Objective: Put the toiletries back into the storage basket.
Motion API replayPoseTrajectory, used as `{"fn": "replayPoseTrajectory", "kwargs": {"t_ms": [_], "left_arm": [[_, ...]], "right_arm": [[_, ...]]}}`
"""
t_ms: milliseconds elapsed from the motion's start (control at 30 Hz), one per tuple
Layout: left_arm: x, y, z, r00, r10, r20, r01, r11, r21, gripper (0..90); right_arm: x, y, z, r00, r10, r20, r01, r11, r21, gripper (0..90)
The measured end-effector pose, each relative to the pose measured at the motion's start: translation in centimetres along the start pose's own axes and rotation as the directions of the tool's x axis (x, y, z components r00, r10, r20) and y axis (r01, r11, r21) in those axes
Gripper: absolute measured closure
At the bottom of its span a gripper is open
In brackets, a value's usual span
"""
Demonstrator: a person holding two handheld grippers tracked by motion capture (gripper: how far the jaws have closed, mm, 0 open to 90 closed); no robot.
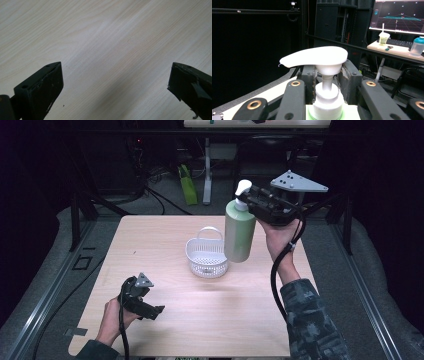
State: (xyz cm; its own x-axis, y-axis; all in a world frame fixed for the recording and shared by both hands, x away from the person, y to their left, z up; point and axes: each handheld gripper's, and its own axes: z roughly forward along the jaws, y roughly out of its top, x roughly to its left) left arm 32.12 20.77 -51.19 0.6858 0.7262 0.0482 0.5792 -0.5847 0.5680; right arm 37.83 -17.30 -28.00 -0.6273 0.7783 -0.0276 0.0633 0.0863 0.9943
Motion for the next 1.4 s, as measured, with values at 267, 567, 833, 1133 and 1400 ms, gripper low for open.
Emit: {"fn": "replayPoseTrajectory", "kwargs": {"t_ms": [267,567,833,1133,1400], "left_arm": [[0.0,0.0,0.0,1.0000,-0.001,0.006,0.001,1.0000,0.000,0.0],[0.0,0.0,-0.1,0.9999,-0.007,0.009,0.007,0.9999,-0.010,0.0],[0.0,0.0,-0.1,0.9999,-0.010,0.009,0.010,0.9998,-0.015,0.0],[0.1,0.1,-0.1,0.9999,-0.006,0.011,0.006,1.0000,-0.006,0.0],[0.1,0.0,-0.1,0.9999,-0.004,0.011,0.004,0.9999,-0.011,0.0]], "right_arm": [[0.1,-0.2,0.9,1.0000,0.004,0.007,-0.004,1.000,0.003,68.1],[0.1,-0.2,1.8,0.9998,0.015,0.011,-0.015,1.000,0.004,68.1],[0.2,-0.6,2.6,0.9998,0.014,0.012,-0.014,1.000,0.013,68.1],[0.3,-0.6,3.3,0.9998,0.006,0.019,-0.006,1.000,0.009,68.1],[0.5,-0.6,3.7,0.9998,0.012,0.017,-0.012,1.000,0.003,68.1]]}}
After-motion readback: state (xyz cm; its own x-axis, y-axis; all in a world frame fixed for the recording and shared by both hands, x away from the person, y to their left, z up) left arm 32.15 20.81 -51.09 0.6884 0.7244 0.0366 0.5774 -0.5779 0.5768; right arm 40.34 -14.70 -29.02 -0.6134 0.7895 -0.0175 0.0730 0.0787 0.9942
